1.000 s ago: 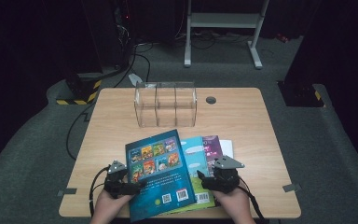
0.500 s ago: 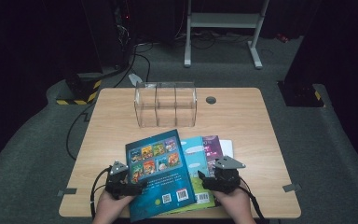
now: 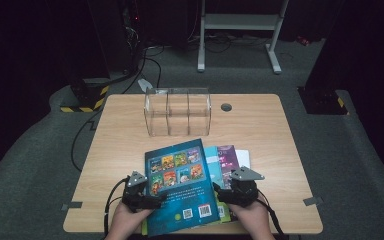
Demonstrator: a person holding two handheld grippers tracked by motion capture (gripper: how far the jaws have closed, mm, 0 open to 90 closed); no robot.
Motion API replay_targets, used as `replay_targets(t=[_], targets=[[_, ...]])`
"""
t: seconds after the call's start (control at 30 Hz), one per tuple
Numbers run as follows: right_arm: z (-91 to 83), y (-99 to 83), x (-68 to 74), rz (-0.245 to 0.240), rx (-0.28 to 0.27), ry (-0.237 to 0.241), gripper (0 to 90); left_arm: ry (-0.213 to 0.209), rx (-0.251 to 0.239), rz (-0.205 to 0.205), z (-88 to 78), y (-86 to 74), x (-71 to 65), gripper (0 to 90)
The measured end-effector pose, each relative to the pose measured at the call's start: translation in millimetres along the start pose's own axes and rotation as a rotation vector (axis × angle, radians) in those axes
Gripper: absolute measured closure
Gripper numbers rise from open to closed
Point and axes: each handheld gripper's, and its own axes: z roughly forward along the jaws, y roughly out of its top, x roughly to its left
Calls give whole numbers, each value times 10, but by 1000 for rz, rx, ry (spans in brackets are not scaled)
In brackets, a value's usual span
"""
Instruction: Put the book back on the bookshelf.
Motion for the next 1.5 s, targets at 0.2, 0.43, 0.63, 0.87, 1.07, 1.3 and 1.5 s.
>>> replay_targets(t=[0.2,0.43,0.63,0.87,1.07,1.3,1.5], targets=[[-22,0,-15,7,-10,-6,194,-20,-5,18,72,69,-123,6],[-49,-6,-74,35,-19,-5,203,-47,-13,48,162,151,-264,6],[-66,-22,-155,61,-23,-5,207,-63,-30,56,249,225,-366,11],[-79,-44,-226,86,-16,-13,207,-88,-49,59,377,344,-438,26],[-86,-65,-244,99,-15,-7,205,-127,-32,44,315,301,-383,71],[-122,-102,-235,117,0,20,183,-131,-4,45,186,164,-416,31],[-170,-145,-164,118,25,52,163,-122,-12,40,208,161,-508,4]])
